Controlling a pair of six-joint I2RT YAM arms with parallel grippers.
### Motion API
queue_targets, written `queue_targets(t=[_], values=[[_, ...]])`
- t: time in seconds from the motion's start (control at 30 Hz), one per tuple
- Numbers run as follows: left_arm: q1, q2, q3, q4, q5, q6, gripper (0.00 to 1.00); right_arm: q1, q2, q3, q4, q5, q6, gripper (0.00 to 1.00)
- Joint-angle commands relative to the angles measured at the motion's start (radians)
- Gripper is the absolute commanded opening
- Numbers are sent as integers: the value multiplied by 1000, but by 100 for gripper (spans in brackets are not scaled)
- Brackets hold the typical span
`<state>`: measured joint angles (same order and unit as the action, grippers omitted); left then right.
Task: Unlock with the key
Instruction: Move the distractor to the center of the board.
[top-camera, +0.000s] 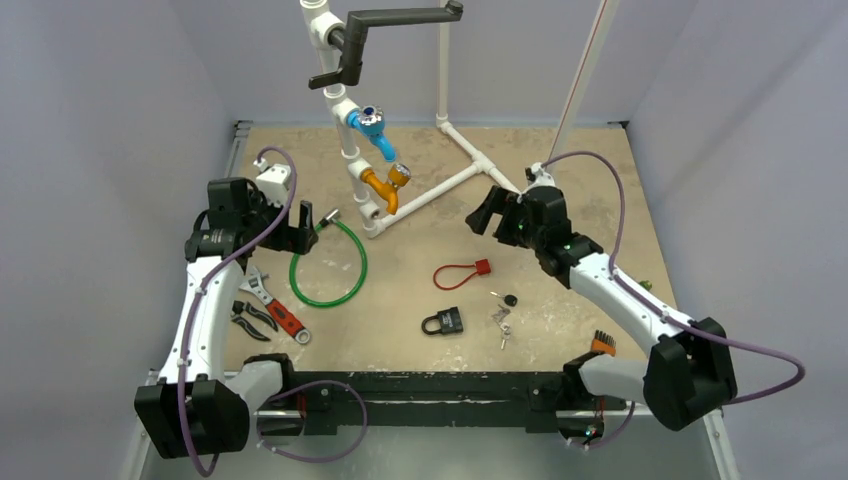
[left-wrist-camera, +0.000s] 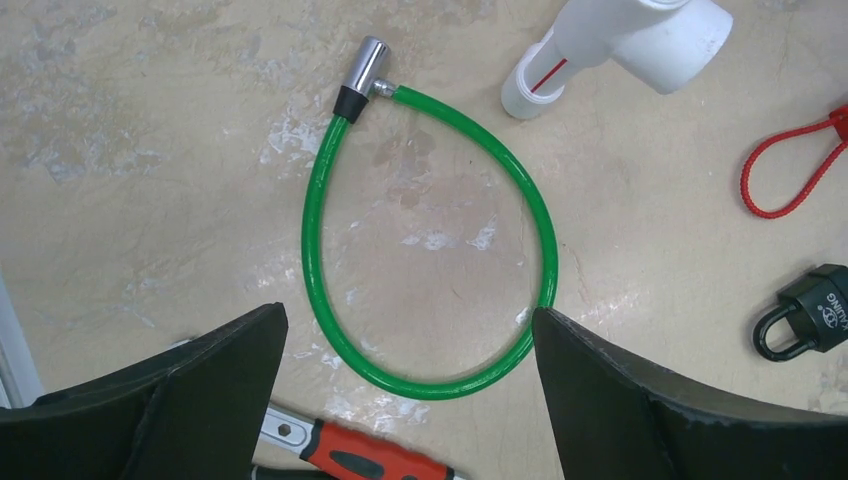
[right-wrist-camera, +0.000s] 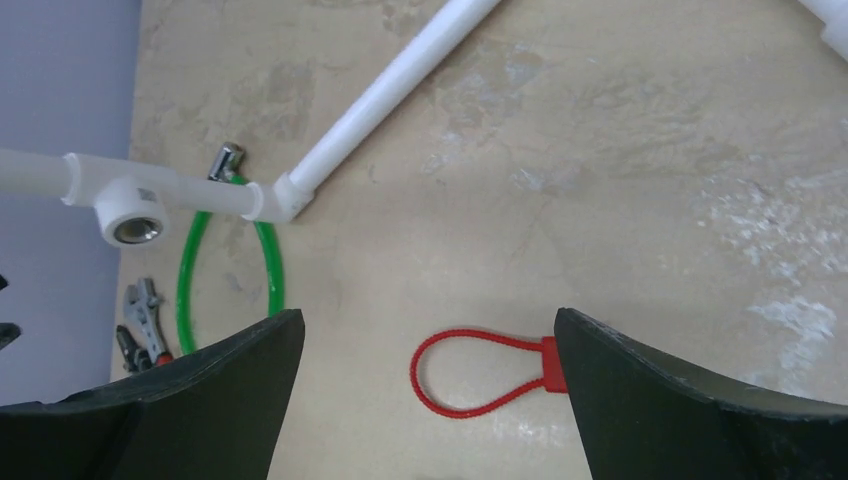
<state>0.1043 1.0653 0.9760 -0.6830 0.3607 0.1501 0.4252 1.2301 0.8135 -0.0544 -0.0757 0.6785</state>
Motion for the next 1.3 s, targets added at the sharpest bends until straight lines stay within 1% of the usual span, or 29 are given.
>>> queue_targets(t=[0.0, 0.03, 0.2, 0.27, 0.33, 0.4, 0.47, 0.5, 0.67, 0.8, 0.97, 1.13, 1.27], values=[[5, -12, 21, -41, 34, 14, 96, 87, -7, 30, -123, 161, -47, 99], [4, -8, 30, -65, 52, 26, 99, 118, 10, 54, -181, 264, -71, 99], [-1, -2, 46, -183, 195, 123, 100, 248, -11, 68, -291, 452, -113, 99], [-29, 2, 42, -215, 198, 147, 100, 318, -26, 63, -336, 510, -103, 99], [-86, 0, 33, -243, 149, 163, 100, 374, -39, 47, -361, 541, -88, 99], [-179, -10, 15, -266, 77, 185, 100, 419, -40, 29, -390, 556, -63, 98], [-251, -29, -5, -268, 18, 205, 100, 453, -51, 2, -410, 572, -34, 97], [-266, -35, -9, -274, 4, 215, 100, 461, -62, -17, -412, 571, -27, 97], [-291, -28, 12, -329, 15, 253, 100, 467, -101, -85, -437, 550, 2, 94], [-315, -44, -7, -334, 31, 269, 100, 476, -84, -97, -438, 536, 14, 91], [-374, -58, -38, -343, 29, 279, 100, 487, -45, -94, -422, 533, 33, 88], [-411, -62, -61, -339, 19, 294, 100, 557, 9, -97, -400, 548, 66, 84], [-420, -69, -64, -339, 27, 308, 100, 623, 67, -93, -373, 553, 93, 80]])
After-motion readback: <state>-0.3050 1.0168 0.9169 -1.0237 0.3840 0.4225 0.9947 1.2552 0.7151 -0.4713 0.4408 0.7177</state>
